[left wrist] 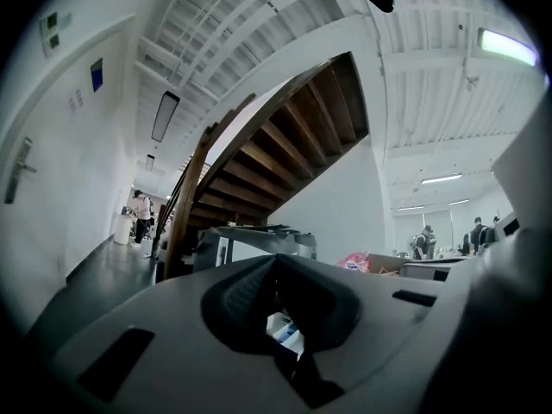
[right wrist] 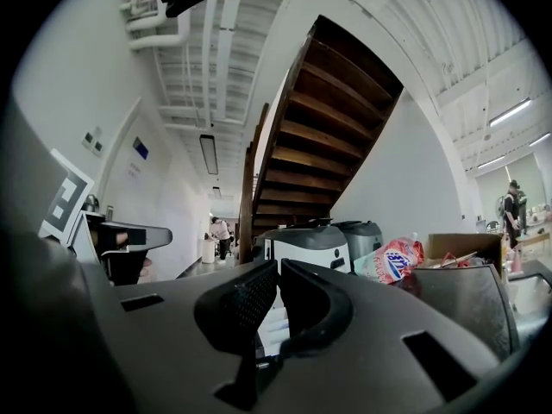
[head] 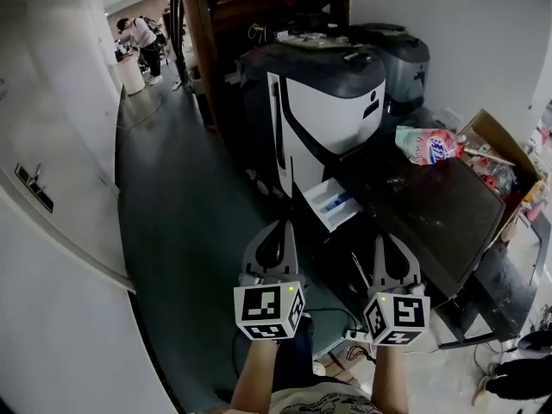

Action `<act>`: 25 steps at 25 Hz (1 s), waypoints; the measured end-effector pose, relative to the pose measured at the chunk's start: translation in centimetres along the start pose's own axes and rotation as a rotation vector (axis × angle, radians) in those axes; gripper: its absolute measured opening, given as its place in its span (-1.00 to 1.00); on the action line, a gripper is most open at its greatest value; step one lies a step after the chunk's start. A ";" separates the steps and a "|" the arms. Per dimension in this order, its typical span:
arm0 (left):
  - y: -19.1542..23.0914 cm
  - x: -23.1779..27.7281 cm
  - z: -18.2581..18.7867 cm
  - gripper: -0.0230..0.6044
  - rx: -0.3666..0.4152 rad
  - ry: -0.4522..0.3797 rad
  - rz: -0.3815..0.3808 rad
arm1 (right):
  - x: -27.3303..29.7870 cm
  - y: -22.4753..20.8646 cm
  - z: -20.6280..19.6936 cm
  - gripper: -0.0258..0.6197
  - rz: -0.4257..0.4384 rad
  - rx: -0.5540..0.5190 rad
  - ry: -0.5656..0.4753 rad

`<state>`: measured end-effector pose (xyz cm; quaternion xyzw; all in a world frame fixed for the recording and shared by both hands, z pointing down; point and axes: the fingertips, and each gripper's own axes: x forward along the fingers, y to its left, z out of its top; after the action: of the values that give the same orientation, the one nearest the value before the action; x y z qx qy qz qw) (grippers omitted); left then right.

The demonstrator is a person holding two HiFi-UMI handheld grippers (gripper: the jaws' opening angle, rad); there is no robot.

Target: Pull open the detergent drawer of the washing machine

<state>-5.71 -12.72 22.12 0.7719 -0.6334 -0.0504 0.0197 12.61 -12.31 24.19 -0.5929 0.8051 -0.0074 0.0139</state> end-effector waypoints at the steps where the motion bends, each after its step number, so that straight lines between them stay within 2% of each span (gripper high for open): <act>1: -0.2 -0.4 0.3 -0.88 0.007 -0.004 0.007 | -0.3 0.1 0.3 -0.84 0.003 -0.004 -0.005; 8: -1.5 -2.3 1.7 -0.88 0.093 -0.030 0.047 | -1.6 0.3 1.6 -0.84 0.012 -0.013 -0.038; 25: -2.5 -3.1 2.0 -0.88 0.122 -0.023 0.072 | -2.9 -0.1 2.5 -0.85 0.026 -0.015 -0.044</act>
<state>-4.04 -9.07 20.05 0.7477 -0.6629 -0.0199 -0.0332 13.65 -9.55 21.70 -0.5824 0.8123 0.0121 0.0274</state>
